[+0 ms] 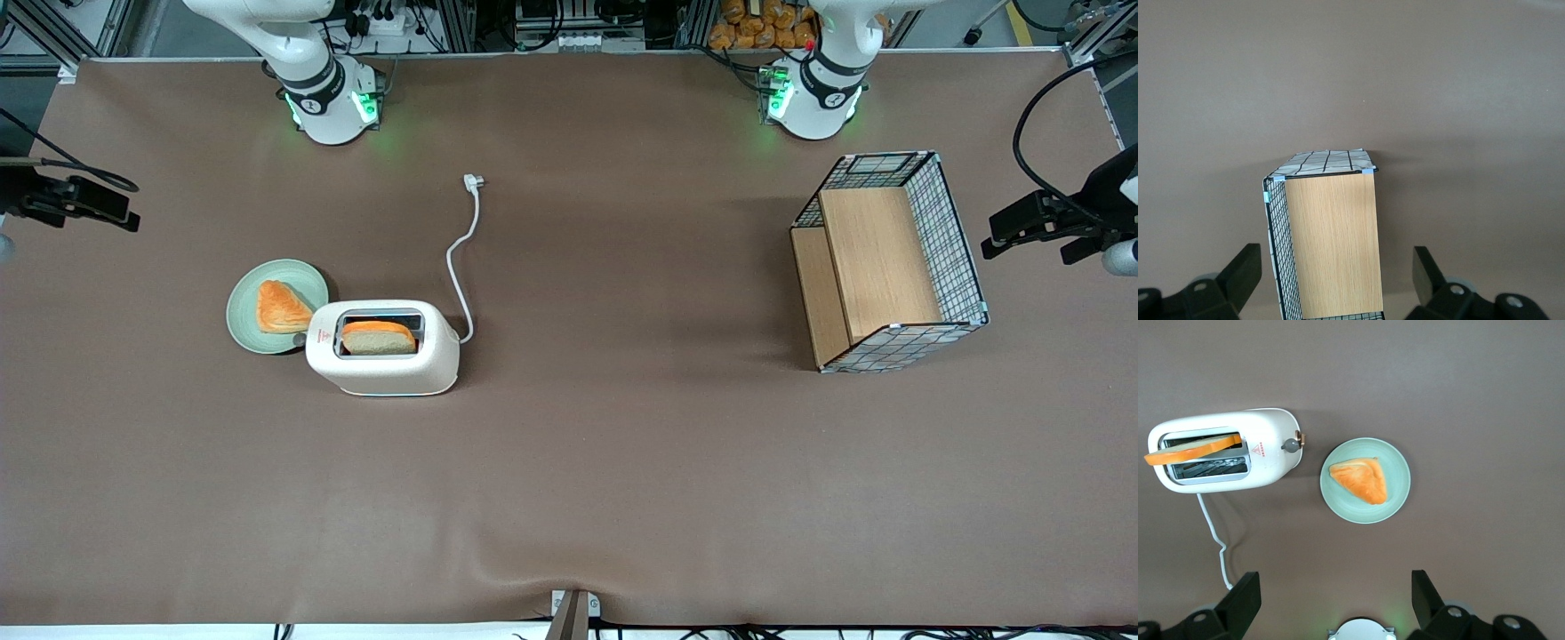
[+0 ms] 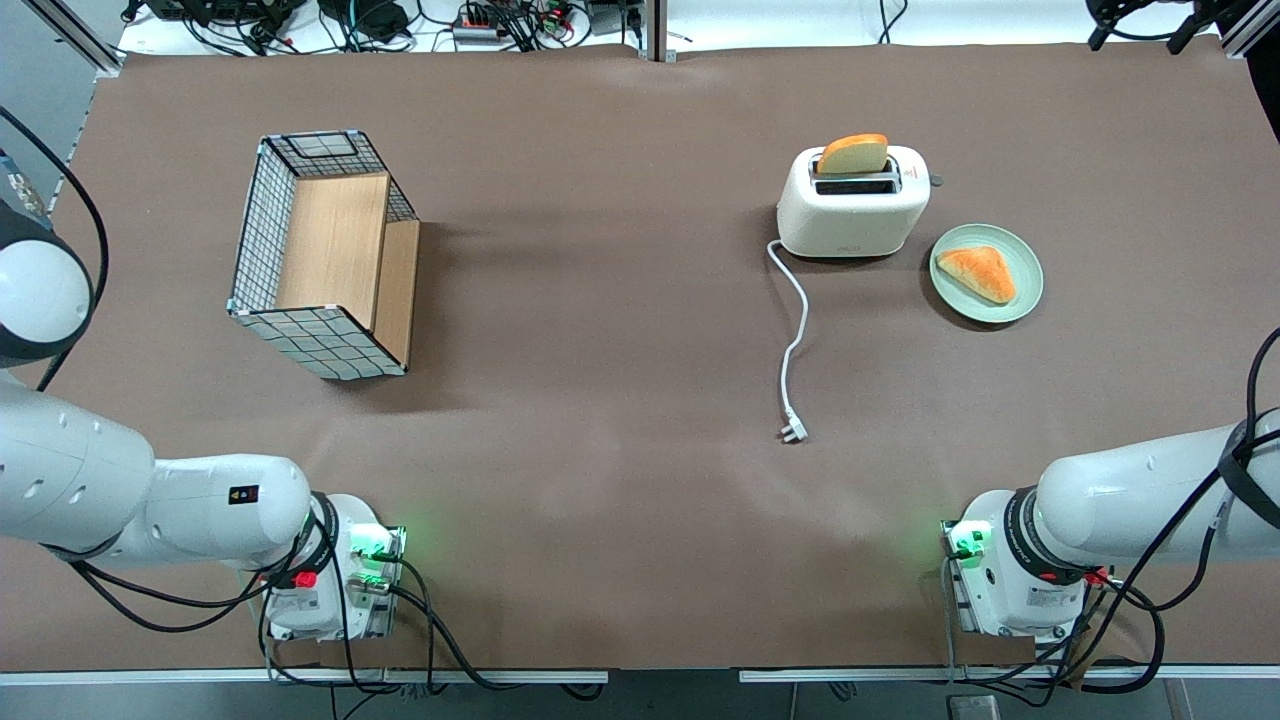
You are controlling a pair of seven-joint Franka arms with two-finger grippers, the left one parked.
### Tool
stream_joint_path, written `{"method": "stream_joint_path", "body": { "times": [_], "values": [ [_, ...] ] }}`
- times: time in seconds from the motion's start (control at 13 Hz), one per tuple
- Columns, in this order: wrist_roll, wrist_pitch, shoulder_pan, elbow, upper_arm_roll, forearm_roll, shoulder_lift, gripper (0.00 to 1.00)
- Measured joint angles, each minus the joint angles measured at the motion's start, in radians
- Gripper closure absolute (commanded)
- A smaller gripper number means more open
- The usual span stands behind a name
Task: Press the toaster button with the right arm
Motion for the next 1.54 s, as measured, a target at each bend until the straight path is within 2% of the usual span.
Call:
{"method": "stream_joint_path", "body": {
  "times": [0.23,0.54,0.62,0.69,0.77,0.85,0.92,1.08,1.31,1.54],
  "values": [
    [0.000,-0.016,0.000,-0.014,0.002,0.029,0.052,0.00],
    [0.000,0.008,-0.002,-0.110,-0.002,0.139,0.092,0.00],
    [0.000,0.030,-0.002,-0.129,-0.002,0.152,0.098,0.14],
    [0.000,0.049,-0.002,-0.145,-0.001,0.160,0.107,0.35],
    [0.000,0.070,-0.002,-0.162,-0.001,0.169,0.116,0.63],
    [-0.001,0.092,-0.002,-0.181,0.000,0.181,0.124,0.82],
    [-0.002,0.116,-0.002,-0.201,0.002,0.194,0.130,0.92],
    [-0.006,0.159,-0.001,-0.237,0.004,0.218,0.139,1.00],
    [-0.014,0.193,0.006,-0.255,0.009,0.229,0.150,1.00],
    [-0.061,0.233,0.006,-0.257,0.009,0.279,0.173,1.00]
  ]
}}
